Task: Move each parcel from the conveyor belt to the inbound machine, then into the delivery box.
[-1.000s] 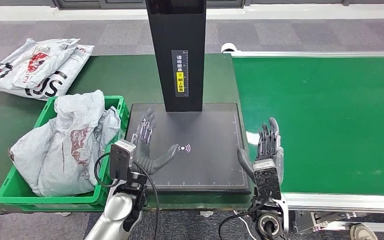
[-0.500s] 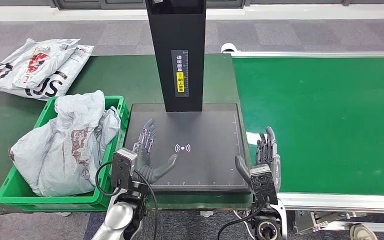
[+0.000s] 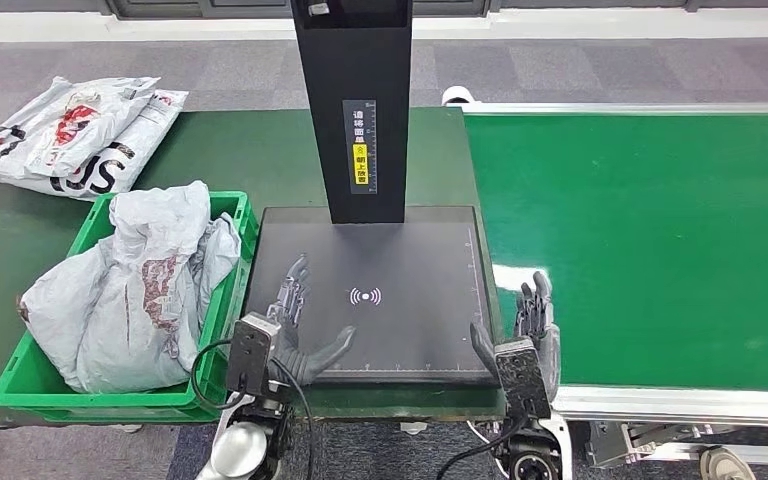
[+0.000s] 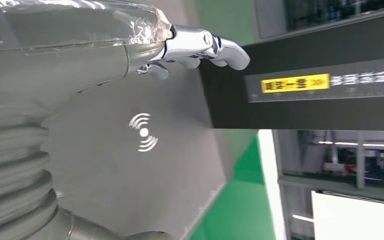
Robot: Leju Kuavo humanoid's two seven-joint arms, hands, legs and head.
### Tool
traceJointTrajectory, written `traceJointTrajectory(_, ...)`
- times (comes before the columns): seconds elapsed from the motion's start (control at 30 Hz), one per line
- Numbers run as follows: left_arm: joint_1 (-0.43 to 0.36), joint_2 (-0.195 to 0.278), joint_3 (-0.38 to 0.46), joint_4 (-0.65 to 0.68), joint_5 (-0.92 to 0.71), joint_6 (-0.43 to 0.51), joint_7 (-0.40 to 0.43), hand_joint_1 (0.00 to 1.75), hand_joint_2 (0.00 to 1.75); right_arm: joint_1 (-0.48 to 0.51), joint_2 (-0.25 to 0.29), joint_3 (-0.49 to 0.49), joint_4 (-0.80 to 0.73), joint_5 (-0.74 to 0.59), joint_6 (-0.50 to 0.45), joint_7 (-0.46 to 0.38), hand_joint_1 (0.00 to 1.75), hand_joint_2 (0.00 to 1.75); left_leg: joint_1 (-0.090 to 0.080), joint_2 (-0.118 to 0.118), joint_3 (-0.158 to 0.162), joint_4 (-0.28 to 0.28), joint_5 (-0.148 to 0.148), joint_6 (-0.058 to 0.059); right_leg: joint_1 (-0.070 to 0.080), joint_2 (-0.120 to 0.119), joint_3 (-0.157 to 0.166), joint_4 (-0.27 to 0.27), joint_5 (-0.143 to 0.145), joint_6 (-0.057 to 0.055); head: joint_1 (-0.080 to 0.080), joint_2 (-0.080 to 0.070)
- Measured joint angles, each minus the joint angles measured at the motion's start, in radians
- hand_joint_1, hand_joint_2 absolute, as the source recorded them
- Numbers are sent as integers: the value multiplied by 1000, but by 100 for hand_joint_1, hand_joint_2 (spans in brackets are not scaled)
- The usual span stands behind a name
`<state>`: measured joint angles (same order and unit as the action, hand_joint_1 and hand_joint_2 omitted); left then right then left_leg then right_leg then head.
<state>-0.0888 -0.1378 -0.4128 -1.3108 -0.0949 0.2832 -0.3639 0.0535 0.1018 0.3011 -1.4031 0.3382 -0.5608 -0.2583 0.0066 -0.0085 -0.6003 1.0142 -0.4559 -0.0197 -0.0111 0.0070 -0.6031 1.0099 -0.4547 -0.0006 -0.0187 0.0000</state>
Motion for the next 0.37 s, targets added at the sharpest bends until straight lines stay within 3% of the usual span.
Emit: traceJointTrajectory(0.37,66,-3,61,-49,-38,-5,4,0,175,-7,-1,0,49,13,34,3,0,175,0,0,0,0,0,0,0,0,0,0,0,0,0,0)
